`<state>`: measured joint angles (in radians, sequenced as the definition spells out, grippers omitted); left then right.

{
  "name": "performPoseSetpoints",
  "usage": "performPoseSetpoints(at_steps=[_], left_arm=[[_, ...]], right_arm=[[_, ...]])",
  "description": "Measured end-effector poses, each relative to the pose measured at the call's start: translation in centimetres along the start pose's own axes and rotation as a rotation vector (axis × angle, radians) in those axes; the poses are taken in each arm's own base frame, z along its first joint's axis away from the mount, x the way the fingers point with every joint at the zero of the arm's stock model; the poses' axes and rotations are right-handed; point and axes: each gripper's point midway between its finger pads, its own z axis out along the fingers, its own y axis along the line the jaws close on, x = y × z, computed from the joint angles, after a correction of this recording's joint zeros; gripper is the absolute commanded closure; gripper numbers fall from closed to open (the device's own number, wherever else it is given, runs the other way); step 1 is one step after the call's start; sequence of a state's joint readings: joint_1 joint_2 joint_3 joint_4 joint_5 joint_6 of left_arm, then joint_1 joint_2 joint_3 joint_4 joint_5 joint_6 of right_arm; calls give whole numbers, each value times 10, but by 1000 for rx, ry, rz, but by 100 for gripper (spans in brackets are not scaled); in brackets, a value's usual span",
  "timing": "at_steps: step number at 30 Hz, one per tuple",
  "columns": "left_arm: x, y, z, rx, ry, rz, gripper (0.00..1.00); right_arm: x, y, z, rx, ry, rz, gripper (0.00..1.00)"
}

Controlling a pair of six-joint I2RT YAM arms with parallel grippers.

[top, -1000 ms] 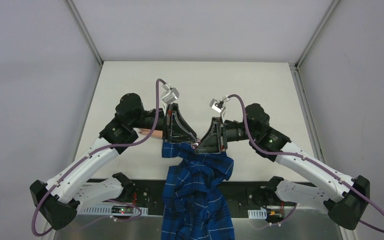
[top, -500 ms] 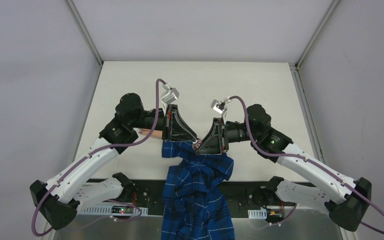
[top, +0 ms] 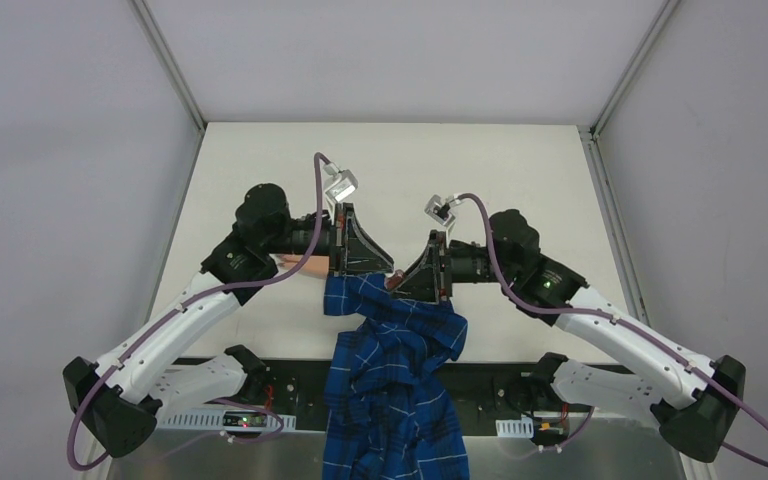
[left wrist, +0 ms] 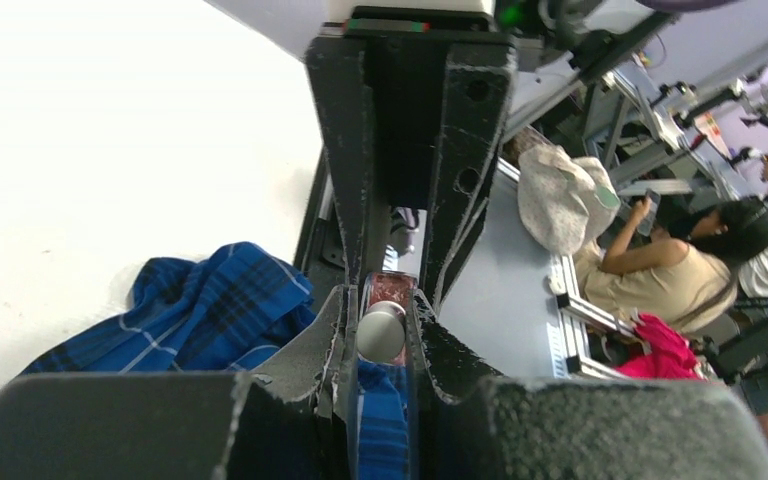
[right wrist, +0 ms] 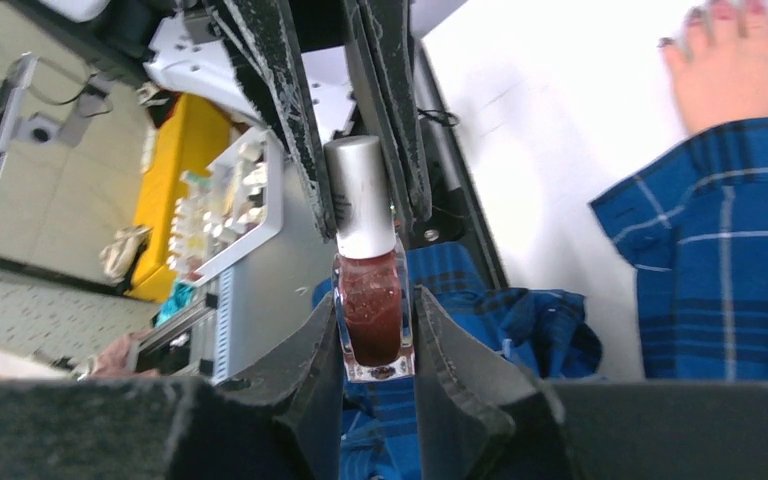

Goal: Paint the nails
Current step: Unscrew the nail polish bottle.

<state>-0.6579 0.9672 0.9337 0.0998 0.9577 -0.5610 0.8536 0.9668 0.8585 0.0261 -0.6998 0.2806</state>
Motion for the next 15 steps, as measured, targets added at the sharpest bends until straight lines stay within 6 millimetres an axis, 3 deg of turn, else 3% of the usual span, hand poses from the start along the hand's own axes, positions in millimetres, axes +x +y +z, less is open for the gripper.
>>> performPoseSetpoints(at_steps=[15], left_arm=[[-14, 71, -1, -300, -104, -93, 100]], right_arm=[[-19, -71, 12, 437, -60, -72, 100]])
